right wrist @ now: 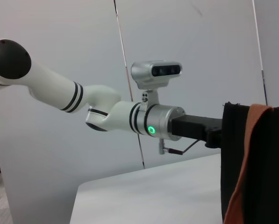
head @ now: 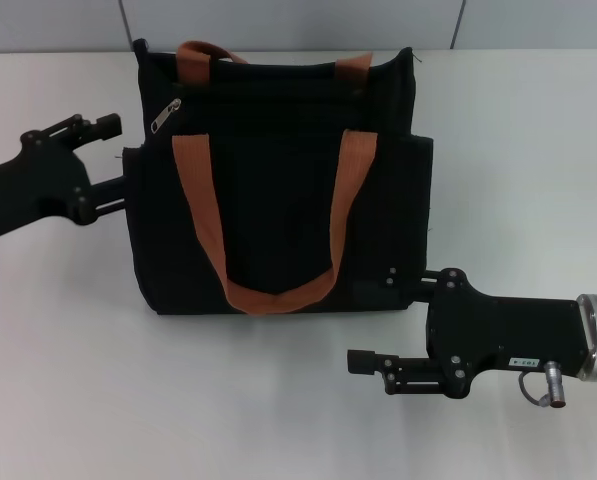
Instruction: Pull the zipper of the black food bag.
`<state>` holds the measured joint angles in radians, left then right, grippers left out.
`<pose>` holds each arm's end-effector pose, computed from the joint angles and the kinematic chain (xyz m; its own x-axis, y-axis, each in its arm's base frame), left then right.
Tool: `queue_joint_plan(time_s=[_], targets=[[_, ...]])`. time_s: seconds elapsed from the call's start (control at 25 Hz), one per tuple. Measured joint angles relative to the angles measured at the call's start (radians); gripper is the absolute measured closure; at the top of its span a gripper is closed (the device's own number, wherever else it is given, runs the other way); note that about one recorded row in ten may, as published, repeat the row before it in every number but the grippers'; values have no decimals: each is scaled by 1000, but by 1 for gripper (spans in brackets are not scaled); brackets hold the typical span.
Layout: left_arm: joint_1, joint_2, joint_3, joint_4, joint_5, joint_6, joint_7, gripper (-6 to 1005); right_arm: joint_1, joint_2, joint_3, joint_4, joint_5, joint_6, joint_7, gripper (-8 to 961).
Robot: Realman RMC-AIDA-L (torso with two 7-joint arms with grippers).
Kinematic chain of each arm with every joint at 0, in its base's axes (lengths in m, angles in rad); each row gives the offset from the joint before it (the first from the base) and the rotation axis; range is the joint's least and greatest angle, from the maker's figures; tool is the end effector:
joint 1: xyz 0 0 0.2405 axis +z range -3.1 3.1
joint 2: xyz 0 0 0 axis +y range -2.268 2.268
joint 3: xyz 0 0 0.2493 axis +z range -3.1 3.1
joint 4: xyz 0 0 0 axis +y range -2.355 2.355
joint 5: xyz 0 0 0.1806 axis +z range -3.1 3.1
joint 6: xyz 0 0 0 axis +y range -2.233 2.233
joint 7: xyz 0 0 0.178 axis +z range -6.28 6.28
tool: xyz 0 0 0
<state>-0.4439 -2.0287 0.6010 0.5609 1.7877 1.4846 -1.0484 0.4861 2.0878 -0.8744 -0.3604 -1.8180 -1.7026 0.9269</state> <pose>-0.2586 0.3261 0.0133 0.7958 0.1085 0.5958 0.4319 -0.7914 -0.4327 0.2066 0.2463 -0.0687 0.7608 -0.1477 -0.6320 -0.1990 -0.9799 -0.0106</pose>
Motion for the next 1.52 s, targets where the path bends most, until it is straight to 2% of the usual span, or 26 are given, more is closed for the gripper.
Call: queue_joint_plan(time_s=[0.2, 0.4, 0.64, 0.84, 0.92, 0.96, 1.0, 1.04, 1.08, 1.16, 1.32, 1.36, 1.52], targets=[[-23, -13, 14, 10, 4, -52, 12, 226, 0, 0, 0, 0, 5, 0, 0, 231], [-41, -18, 36, 16, 2, -73, 15, 456, 2, 0, 0, 0, 34, -2, 0, 231], [-44, -22, 27, 35, -16, -49, 16, 656, 0, 0, -6, 8, 114, -31, -1, 230], [-32, -17, 27, 40, -69, -8, 17, 763, 6, -1, -2, 23, 232, -99, 40, 233], [-30, -16, 27, 46, -73, 15, 19, 806, 19, -2, -5, 22, 285, -120, 110, 234], [-30, -17, 27, 50, -73, 21, 20, 827, 50, -4, -6, 17, 309, -127, 209, 234], [-30, -17, 27, 50, -73, 21, 20, 848, 50, -4, -6, 17, 309, -127, 209, 234], [-29, -22, 26, 61, -76, 38, 23, 870, 85, -5, -3, 9, 314, -129, 306, 235], [-29, -24, 26, 65, -78, 41, 24, 891, 85, -5, -3, 9, 314, -129, 306, 235], [-35, -27, 26, 68, -81, 43, 26, 913, 132, -6, -2, -22, 315, -122, 449, 236], [-40, -27, 26, 69, -82, 39, 28, 957, 171, -6, -1, -78, 316, -114, 591, 238], [-42, -26, 26, 69, -82, 39, 32, 957, 193, -7, -1, -113, 316, -102, 674, 239], [-44, -25, 26, 70, -82, 38, 38, 957, 221, -8, -7, -167, 313, -61, 787, 240]])
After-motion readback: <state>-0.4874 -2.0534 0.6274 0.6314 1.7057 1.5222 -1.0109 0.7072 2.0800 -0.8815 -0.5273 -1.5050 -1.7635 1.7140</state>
